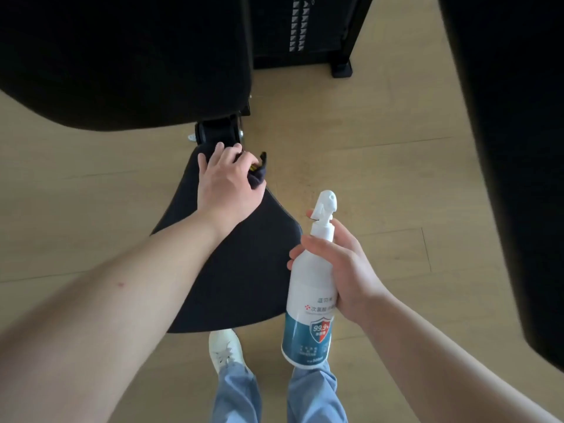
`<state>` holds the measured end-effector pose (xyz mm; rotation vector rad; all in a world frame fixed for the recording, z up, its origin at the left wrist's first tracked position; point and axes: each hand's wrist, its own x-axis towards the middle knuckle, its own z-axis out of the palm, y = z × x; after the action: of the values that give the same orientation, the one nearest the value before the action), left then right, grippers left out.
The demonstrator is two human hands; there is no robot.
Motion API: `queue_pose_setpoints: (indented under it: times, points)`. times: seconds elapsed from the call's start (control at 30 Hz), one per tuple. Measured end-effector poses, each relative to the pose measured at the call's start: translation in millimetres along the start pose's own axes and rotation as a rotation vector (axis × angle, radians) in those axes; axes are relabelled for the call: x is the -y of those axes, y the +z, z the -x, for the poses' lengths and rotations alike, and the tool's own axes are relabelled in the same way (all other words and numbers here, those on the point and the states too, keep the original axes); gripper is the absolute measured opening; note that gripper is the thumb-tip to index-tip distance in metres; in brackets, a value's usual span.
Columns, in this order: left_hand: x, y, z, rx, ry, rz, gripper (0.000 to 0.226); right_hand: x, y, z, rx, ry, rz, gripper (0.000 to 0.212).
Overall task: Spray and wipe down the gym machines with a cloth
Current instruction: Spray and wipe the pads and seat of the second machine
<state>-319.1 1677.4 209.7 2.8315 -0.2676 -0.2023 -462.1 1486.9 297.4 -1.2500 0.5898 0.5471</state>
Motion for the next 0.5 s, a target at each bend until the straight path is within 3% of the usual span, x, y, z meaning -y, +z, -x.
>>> queue_pose_setpoints:
  times: [0.07, 0.2, 0.33, 0.4, 0.5]
  points:
    - [-4, -1, -3, -0.007, 0.044, -0.024, 0.031, -3, -2, 6, 0.031, 0.0, -0.01, 0.047]
    - [-25, -2, 13, -0.005, 0.394, -0.01, 0.029, -8, -8, 18, 0.029, -0.002, -0.08, 0.036]
    - [-73, 9, 63, 0.163, 0.627, 0.065, 0.015, -11, -16, 33, -0.001, -0.029, -0.094, 0.026]
    - [-88, 21, 89, 0.261, 0.818, 0.033, 0.016, -13, -22, 42, -0.01, -0.028, -0.106, 0.027]
    - [-89, 24, 98, 0.338, 0.95, -0.004, 0.021, -14, -32, 51, -0.01, -0.029, -0.096, 0.027]
